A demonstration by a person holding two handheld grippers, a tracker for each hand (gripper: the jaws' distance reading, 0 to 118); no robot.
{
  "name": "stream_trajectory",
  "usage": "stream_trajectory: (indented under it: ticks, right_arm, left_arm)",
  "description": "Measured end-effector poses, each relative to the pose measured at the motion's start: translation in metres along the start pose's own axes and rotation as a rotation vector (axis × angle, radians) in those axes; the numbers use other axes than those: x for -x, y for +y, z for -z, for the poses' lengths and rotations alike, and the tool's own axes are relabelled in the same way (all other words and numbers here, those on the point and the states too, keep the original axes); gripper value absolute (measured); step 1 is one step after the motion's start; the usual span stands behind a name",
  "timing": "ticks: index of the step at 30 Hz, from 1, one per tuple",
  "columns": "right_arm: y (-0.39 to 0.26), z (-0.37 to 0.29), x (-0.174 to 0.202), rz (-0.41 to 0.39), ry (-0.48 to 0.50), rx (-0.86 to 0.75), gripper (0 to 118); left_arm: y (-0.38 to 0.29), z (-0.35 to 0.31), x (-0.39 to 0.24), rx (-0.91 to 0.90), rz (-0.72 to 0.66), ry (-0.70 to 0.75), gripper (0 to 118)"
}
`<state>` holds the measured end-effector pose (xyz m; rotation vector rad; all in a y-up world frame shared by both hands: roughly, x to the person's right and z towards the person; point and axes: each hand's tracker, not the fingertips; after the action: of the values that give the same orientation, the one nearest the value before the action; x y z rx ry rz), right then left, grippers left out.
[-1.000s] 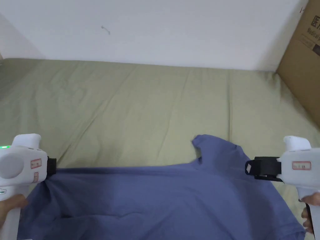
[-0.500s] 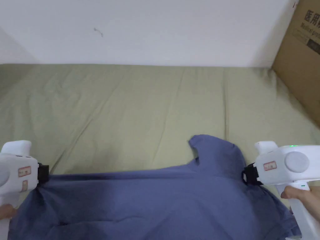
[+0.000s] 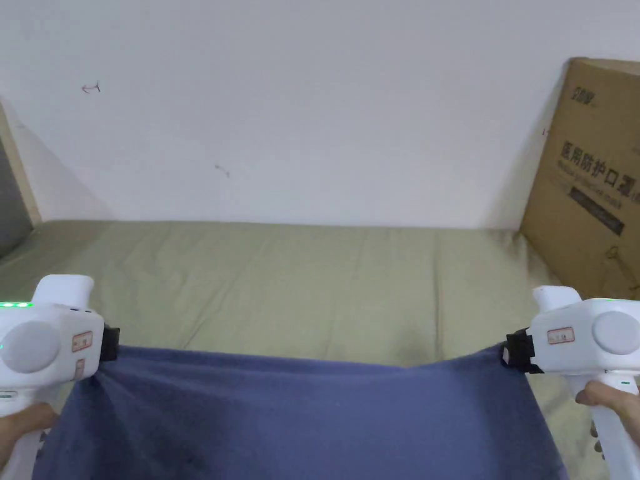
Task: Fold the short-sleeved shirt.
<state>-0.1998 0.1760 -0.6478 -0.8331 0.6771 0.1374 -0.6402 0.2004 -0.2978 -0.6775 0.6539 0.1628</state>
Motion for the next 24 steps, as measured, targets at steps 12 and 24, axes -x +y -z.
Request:
stream_trajectory:
  ticks: [12,24]
  right_arm:
    - [0.091,-0.188,0.027,-0.018,-0.048,-0.277,1]
    - [0.230,-0.297,0.077,-0.008,-0.208,-0.611,1]
  left_arm:
    - [0.113,-0.129,-0.006,-0.304,0.031,0.068,2]
    - [0.268,-0.197,-0.023,-0.604,-0.034,0.197,2]
